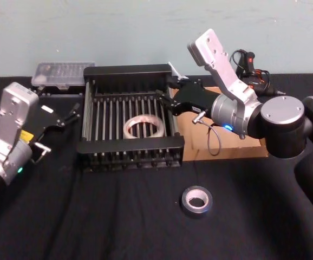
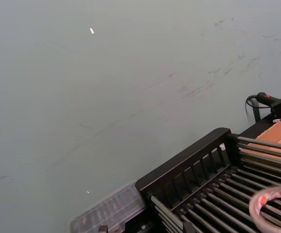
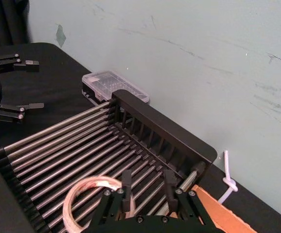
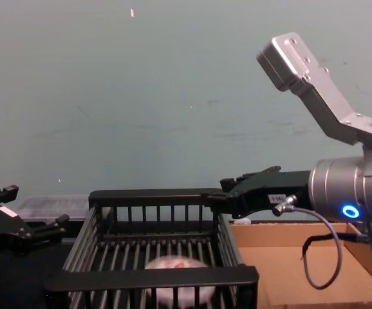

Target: Pick up the white tape and place it into the black box , Pick up the silver tape and place it into the brown box.

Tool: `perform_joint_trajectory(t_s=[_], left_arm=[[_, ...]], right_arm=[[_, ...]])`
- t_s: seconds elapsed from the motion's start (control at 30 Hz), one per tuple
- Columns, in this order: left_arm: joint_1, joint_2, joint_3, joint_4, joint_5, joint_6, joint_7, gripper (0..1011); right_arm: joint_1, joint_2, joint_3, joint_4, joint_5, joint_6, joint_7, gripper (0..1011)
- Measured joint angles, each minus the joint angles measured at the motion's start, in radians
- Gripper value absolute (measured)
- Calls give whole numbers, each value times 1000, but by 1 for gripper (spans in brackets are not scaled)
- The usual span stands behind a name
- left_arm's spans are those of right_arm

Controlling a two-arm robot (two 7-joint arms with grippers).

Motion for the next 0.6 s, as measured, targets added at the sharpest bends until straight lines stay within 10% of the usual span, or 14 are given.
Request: perform_joint_trajectory(t_s=[0.6], left_arm=[[0,0,0,0,0,0,0,1001]], right_arm=[[-1,1,0,-1,1,0,0,929]])
